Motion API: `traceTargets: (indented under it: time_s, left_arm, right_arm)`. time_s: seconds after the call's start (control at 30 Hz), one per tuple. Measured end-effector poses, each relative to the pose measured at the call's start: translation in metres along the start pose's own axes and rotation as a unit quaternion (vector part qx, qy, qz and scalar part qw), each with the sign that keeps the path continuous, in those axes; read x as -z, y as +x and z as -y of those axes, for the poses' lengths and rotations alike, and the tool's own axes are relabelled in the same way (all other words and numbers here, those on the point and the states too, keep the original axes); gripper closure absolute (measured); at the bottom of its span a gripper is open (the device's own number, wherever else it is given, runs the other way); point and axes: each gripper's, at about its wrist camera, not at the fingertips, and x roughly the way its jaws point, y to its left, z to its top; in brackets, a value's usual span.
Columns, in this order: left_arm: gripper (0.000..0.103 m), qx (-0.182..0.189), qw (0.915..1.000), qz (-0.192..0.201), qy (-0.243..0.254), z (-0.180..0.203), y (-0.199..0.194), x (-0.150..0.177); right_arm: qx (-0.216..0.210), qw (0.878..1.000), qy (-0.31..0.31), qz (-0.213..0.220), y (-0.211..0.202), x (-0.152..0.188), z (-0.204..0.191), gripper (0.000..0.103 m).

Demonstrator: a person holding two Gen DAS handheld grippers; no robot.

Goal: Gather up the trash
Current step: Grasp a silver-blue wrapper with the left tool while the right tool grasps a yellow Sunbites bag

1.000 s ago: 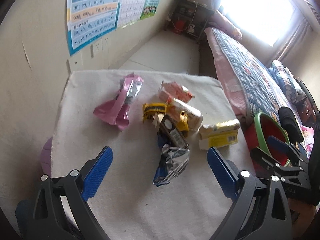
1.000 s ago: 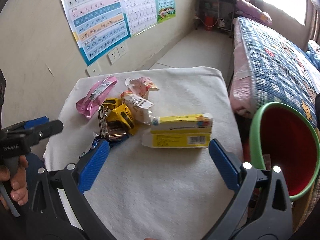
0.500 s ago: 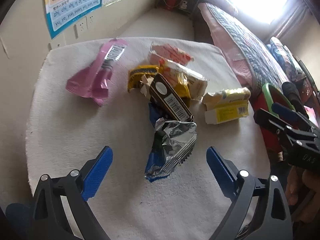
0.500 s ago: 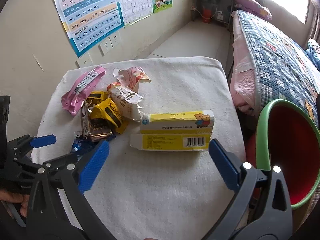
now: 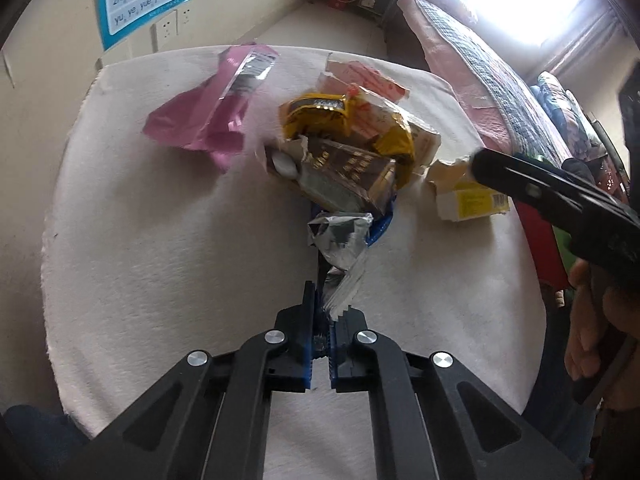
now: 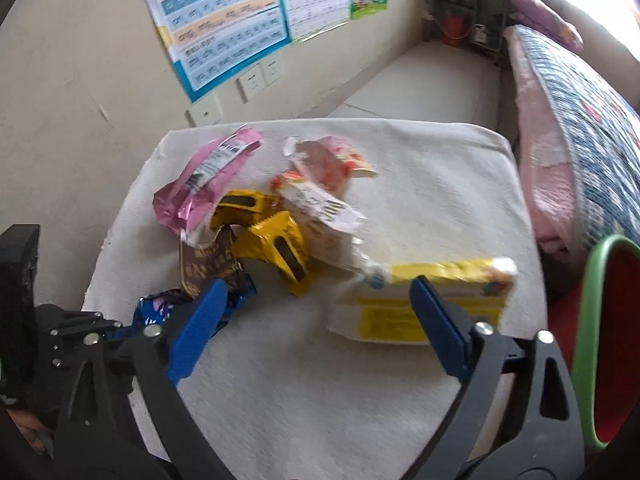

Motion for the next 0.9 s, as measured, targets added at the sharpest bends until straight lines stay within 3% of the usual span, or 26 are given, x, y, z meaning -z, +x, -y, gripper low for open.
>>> traceTargets:
  time_s: [0.13, 0.3, 0.4, 0.43, 0.6, 0.9]
  left_arm:
    - [0.1, -0.002, 1.0, 0.005, -0.005, -0.011, -0.006, 0.003]
    - [0.1, -0.007, 0.9999, 0.011, -0.007, -0.02, -0.014, 0.003]
    - [0.1, -0.006, 0.9998, 0.014, -0.012, -0.027, -0.017, 0.003]
    - [0.1, -0.007, 0.9998, 0.015, -0.013, -0.029, -0.018, 0.004]
    - [0.1, -0.007, 0.9996, 0.02, -0.017, -0.034, -0.023, 0.005]
    - [0.1, -0.007, 0.9994, 0.033, -0.004, -0.02, -0.039, 0.009]
  right_arm:
    - [-0.006, 1.0, -0.012, -0.016, 0.021, -0.005, -0.016, 0.031]
    - [-0.001, 0.999, -0.022, -0.036, 0.046, -0.007, -0.028, 0.043]
    - [-0.001, 0.999, -0.018, -0.051, 0.06, -0.008, -0.029, 0.065]
    - [-0.004, 0.998, -0.016, -0.058, 0.065, -0.007, -0.028, 0.077]
    - [-0.016, 0.998, -0.006, -0.059, 0.065, -0.004, -0.026, 0.082]
    - [-0.021, 0.999, -0.003, -0.035, 0.028, 0.002, -0.024, 0.083]
